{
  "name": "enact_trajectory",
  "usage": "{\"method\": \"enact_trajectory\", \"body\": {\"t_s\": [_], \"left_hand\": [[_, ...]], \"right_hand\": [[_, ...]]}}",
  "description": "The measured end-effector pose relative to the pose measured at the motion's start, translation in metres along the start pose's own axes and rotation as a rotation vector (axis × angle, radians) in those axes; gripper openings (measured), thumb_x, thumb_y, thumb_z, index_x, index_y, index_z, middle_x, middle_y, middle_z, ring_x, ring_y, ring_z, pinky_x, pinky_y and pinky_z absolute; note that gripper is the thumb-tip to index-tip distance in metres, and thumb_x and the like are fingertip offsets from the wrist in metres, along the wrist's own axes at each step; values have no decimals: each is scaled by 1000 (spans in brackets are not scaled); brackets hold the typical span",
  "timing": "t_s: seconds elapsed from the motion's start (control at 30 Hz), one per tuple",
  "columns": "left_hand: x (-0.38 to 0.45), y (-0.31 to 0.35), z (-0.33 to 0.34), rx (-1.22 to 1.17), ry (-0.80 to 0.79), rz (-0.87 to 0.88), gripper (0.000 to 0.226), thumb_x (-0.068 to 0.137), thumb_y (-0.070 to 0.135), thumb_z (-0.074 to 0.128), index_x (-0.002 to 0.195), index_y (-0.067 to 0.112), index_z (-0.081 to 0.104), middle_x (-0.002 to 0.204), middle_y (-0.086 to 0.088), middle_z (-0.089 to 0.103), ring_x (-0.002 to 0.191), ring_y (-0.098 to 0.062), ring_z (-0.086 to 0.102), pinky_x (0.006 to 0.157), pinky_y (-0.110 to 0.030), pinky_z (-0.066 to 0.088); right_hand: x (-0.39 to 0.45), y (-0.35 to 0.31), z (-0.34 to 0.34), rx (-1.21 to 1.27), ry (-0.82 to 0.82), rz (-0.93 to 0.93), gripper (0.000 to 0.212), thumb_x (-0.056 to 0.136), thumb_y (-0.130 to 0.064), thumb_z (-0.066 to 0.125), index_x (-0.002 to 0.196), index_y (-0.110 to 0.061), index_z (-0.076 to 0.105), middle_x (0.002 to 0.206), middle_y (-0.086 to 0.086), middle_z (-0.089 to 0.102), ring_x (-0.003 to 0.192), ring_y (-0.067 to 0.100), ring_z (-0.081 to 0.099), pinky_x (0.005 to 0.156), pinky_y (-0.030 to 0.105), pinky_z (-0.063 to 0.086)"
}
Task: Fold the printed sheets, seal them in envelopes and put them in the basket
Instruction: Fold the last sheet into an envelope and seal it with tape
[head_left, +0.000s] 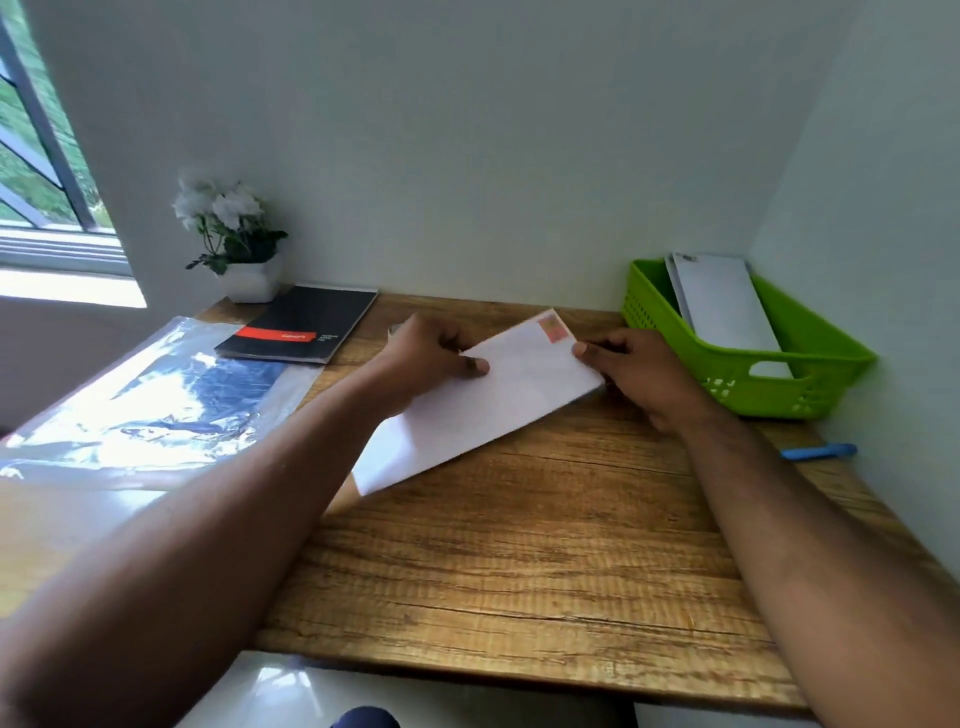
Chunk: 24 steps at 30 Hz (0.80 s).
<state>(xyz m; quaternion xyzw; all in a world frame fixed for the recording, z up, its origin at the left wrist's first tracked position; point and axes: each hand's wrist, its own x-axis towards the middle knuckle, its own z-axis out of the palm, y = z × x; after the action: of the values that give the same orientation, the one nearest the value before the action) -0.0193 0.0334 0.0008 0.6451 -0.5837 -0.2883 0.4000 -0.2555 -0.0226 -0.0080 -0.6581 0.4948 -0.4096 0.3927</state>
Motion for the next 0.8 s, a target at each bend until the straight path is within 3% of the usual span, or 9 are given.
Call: {"method": "enact_trajectory", "body": {"t_s": [0.1, 0.17, 0.27, 0.33, 0.47, 0.6, 0.8], "left_hand": [[2, 13, -5, -253, 113, -5, 16, 78, 18, 78, 89, 7, 72, 85, -11, 73, 74, -27, 67, 68, -38, 55], [4, 24, -5, -440, 171, -5, 12, 82, 14, 73, 90, 7, 69, 83, -13, 72, 73, -30, 67, 68, -41, 58], [9, 48, 3, -627, 202, -3, 13, 88, 8, 66, 101, 8, 64, 93, -16, 72, 80, -34, 71, 75, -51, 58], [9, 67, 9, -761, 187, -7, 18, 91, 5, 62, 109, 6, 62, 100, -18, 71, 85, -34, 71, 74, -52, 59], [20, 105, 21, -948, 162, 62, 18, 94, 4, 58, 112, 3, 61, 103, -18, 71, 88, -34, 72, 75, -54, 58], [35, 128, 40, -1039, 143, 154, 19, 96, 5, 55, 111, 5, 65, 107, -18, 71, 97, -37, 69, 83, -58, 54], [58, 160, 72, -1078, 217, 303, 24, 96, 6, 55, 116, 8, 69, 109, -9, 72, 103, -28, 68, 92, -49, 54]], "right_hand": [[-5, -17, -7, 327, -20, -13, 23, 87, -19, 65, 109, -11, 67, 95, 11, 71, 66, 18, 63, 55, 27, 54], [-8, -27, -11, 477, -46, -38, 24, 87, -19, 64, 111, -15, 67, 95, 11, 71, 55, 14, 57, 45, 24, 47], [-12, -34, -11, 466, -93, -71, 22, 85, -17, 65, 107, -16, 68, 90, 9, 72, 45, 12, 44, 38, 19, 34], [-15, -36, -10, 401, -69, -109, 25, 82, -15, 69, 107, -14, 70, 90, 10, 73, 44, 11, 41, 38, 18, 32], [-13, -38, -21, 223, 162, -255, 26, 79, -11, 73, 104, -19, 71, 94, -2, 72, 56, -1, 55, 50, 14, 43], [-9, -34, -38, 193, 367, -376, 27, 79, -12, 75, 94, -34, 71, 98, -8, 71, 82, 10, 63, 75, 23, 52], [-8, -40, -64, 91, 649, -623, 26, 81, -2, 70, 97, -22, 70, 97, -4, 70, 87, -2, 64, 81, 10, 48]]}}
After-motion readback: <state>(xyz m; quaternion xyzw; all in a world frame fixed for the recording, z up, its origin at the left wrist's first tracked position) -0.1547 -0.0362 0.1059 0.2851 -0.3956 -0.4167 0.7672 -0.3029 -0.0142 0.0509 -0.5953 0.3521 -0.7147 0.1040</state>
